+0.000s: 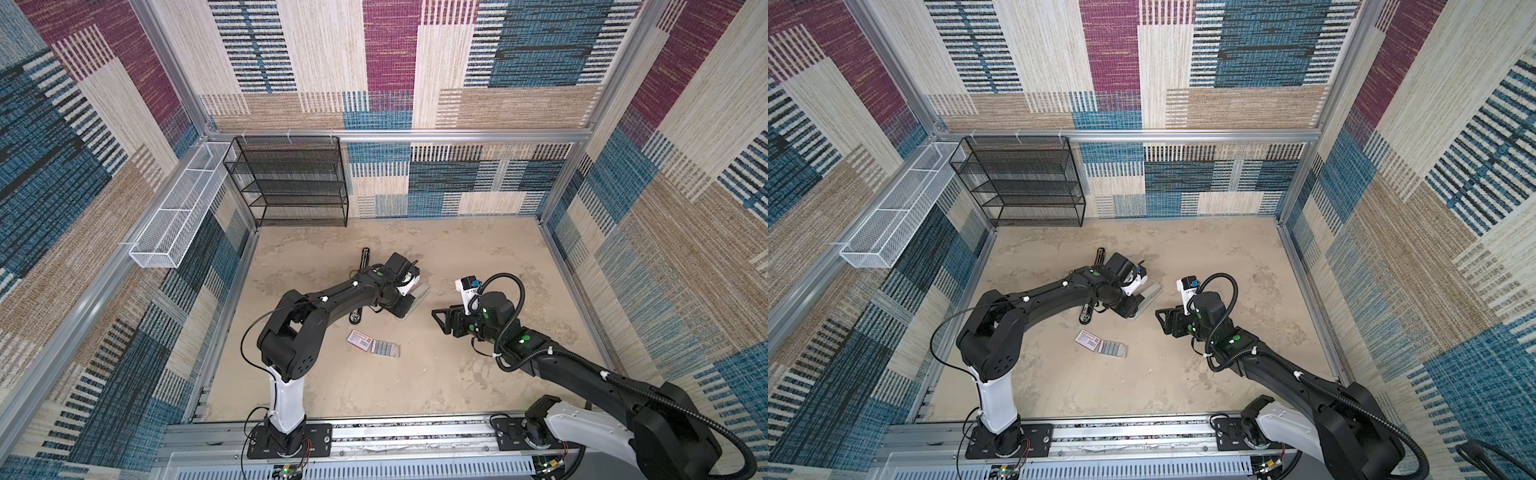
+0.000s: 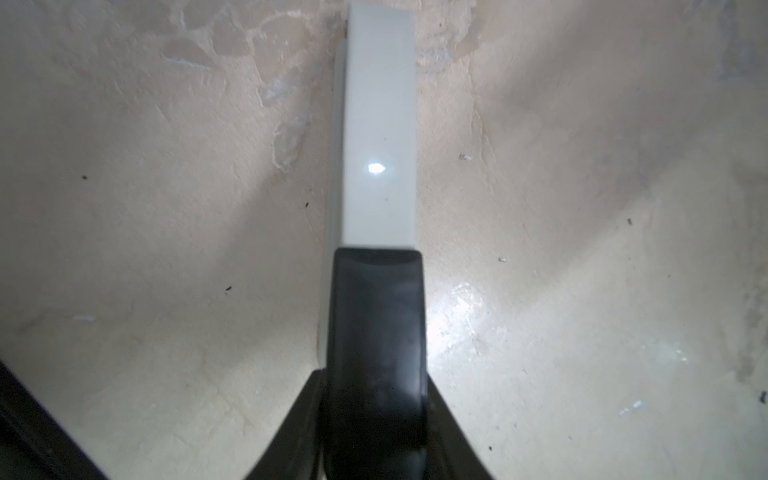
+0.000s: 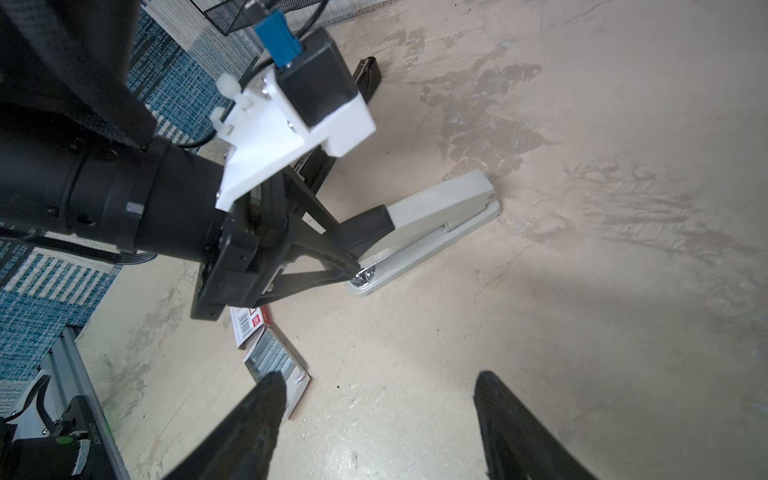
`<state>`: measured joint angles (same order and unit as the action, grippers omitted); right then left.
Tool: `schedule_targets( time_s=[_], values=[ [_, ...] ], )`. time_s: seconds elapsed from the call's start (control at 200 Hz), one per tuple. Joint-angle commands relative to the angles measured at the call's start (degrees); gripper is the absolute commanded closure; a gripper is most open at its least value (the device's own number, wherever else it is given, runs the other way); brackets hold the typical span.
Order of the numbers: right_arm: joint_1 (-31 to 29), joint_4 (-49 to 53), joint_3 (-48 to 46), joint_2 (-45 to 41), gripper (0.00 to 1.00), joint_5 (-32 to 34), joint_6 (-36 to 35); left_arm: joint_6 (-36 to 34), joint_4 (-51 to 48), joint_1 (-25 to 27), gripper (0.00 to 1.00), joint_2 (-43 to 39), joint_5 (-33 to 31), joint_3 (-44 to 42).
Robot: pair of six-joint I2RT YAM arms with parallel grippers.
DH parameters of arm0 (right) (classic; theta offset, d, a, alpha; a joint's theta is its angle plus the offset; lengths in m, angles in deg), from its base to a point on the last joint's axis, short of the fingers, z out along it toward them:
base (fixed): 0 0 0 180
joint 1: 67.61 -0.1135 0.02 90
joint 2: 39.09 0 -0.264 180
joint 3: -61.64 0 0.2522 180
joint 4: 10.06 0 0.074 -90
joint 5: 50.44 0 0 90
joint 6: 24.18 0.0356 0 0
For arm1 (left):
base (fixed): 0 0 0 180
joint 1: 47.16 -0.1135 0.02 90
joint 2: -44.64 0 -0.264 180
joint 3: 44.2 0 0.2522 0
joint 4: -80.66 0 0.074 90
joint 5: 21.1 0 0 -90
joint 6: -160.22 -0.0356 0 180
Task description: Load the staples into the stapler
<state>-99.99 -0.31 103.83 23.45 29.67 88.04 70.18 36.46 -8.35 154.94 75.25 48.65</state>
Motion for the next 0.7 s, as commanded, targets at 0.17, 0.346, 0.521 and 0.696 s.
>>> schedule_targets(
  time_s=[0.17,0.346,0.521,0.696],
  values=[
    [-0.05,-0.81,0.0,0.47,0.25,1.34,0.44,-0.67,-2.65,0.04,0.9,2.53,2.24,0.1],
    [0.02,-0.82,0.31,0.56,0.25,1.62,0.46,-0.23,-2.69,0.04,0.92,3.03,2.7,-0.23],
    [-0.05,-0.68,0.36,0.4,0.25,2.09,0.55,-0.23,-3.18,0.04,0.93,3.47,2.7,-0.15],
    [-0.05,-0.38,0.07,-0.47,0.25,2.73,0.72,0.85,-2.92,-0.04,0.92,1.99,1.59,0.43]
  ],
)
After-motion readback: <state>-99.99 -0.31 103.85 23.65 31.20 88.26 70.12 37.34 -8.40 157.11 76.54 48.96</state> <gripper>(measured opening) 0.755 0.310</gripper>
